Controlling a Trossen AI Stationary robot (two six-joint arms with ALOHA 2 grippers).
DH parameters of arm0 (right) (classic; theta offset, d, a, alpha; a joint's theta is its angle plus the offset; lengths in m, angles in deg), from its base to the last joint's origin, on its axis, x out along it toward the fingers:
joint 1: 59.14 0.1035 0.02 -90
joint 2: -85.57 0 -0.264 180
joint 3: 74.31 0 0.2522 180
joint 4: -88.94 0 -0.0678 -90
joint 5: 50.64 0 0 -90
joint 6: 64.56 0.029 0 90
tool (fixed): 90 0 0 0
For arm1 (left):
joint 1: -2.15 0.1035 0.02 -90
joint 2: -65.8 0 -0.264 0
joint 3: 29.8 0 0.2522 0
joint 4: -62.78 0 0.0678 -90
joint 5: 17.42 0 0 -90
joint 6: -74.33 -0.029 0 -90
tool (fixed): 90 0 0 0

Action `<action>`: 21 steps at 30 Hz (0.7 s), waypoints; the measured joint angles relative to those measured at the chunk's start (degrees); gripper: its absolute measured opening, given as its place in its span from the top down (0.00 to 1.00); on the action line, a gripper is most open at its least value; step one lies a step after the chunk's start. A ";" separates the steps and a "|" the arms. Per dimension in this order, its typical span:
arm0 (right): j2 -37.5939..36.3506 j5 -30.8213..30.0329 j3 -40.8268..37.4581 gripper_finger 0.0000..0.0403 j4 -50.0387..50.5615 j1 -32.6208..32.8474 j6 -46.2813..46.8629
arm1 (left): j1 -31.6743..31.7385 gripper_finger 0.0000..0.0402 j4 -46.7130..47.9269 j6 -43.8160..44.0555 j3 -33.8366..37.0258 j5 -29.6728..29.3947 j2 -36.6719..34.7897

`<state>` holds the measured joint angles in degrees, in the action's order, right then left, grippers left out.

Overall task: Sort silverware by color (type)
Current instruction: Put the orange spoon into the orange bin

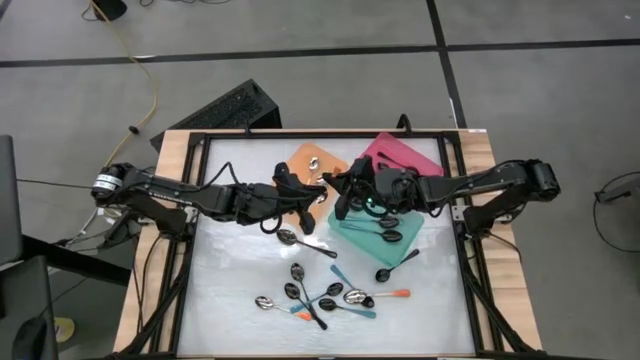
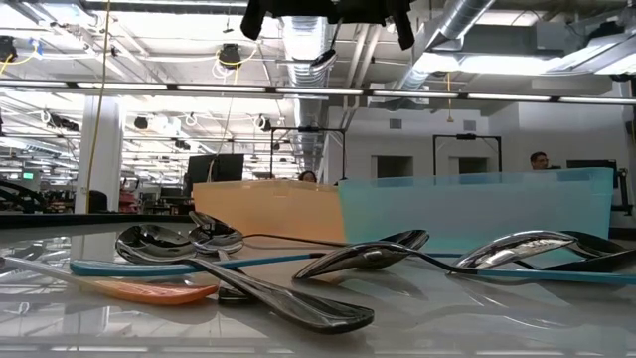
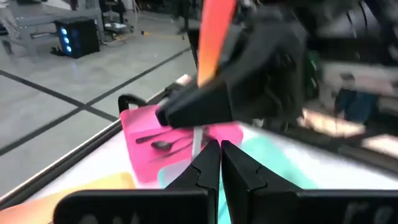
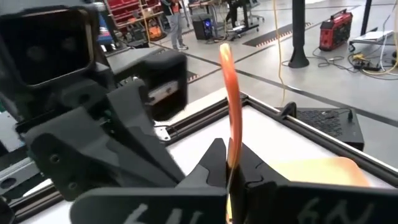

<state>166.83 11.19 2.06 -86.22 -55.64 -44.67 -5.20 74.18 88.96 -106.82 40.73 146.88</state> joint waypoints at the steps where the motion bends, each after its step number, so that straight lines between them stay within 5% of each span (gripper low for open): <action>1: 0.00 -0.02 0.00 0.99 0.16 -0.45 -0.08 | 0.00 1.00 1.36 -0.56 0.00 0.30 -0.57; 9: 0.40 2.47 0.00 0.99 -0.43 -7.27 1.60 | 0.02 0.94 17.20 4.53 0.00 2.14 -10.42; 15: 7.28 9.11 -0.06 0.99 -6.30 -11.41 3.43 | -0.65 0.93 19.20 -0.45 0.00 9.03 -17.18; 21: 14.83 13.07 -0.06 0.99 -12.73 -13.06 4.52 | -2.93 0.93 18.15 -3.99 0.00 9.11 -23.25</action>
<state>181.66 24.27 2.00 -98.95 -68.70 -40.14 -8.13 92.33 84.97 -106.82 49.84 123.63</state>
